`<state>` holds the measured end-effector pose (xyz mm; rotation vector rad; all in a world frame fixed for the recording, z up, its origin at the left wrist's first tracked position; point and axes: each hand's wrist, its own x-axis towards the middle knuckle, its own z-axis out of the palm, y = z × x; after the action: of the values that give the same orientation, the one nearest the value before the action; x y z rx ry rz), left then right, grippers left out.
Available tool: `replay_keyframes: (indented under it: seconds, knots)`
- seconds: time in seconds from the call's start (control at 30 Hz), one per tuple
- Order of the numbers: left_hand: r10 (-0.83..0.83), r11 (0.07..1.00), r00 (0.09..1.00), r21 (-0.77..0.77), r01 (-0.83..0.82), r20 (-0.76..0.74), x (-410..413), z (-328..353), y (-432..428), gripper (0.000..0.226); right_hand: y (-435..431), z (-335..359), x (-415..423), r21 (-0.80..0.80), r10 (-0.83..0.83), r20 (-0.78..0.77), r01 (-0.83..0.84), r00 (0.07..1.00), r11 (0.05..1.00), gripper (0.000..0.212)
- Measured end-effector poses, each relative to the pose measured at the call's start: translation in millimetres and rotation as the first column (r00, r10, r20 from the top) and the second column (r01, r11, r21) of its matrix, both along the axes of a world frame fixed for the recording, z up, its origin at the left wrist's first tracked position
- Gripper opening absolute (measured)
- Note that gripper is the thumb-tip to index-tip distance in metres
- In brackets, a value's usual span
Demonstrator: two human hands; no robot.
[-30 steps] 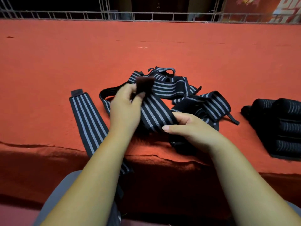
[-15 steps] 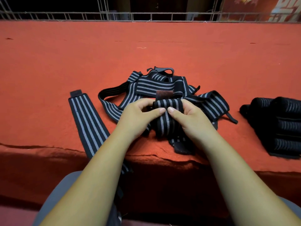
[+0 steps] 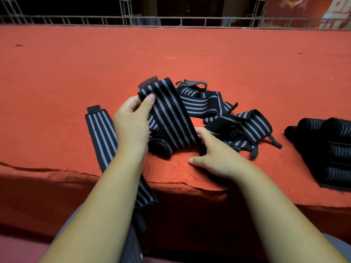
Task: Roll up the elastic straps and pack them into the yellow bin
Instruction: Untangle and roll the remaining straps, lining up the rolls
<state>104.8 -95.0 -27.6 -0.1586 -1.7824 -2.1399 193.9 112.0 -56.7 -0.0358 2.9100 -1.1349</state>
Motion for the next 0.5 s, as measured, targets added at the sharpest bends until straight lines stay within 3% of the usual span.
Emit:
replay_keyframes:
  seconds: [0.07,0.13,0.23,0.33,0.5]
  knots:
    - [0.004,1.0,1.0,0.028,-0.004,-0.001,1,1,0,0.012,2,1,0,-0.071,0.034,0.009,-0.034,0.999,0.997,0.045]
    - [-0.002,0.999,1.0,0.051,0.001,0.023,2,0,1,0.014,1,3,3,-0.239,0.039,-0.023,-0.044,0.999,0.97,0.027]
    - [-0.06,0.994,0.996,0.1,0.053,0.068,3,-2,2,0.03,1,7,10,-0.476,0.015,-0.059,-0.041,0.998,0.879,0.019]
    - [-0.091,0.995,0.988,0.037,0.088,0.12,7,-4,4,0.028,6,11,18,-0.562,0.092,-0.008,-0.08,0.996,0.824,0.006]
    - [-0.153,0.986,0.975,-0.038,0.161,0.162,16,2,7,0.023,3,24,24,-0.761,0.213,0.011,-0.13,0.977,0.635,0.027]
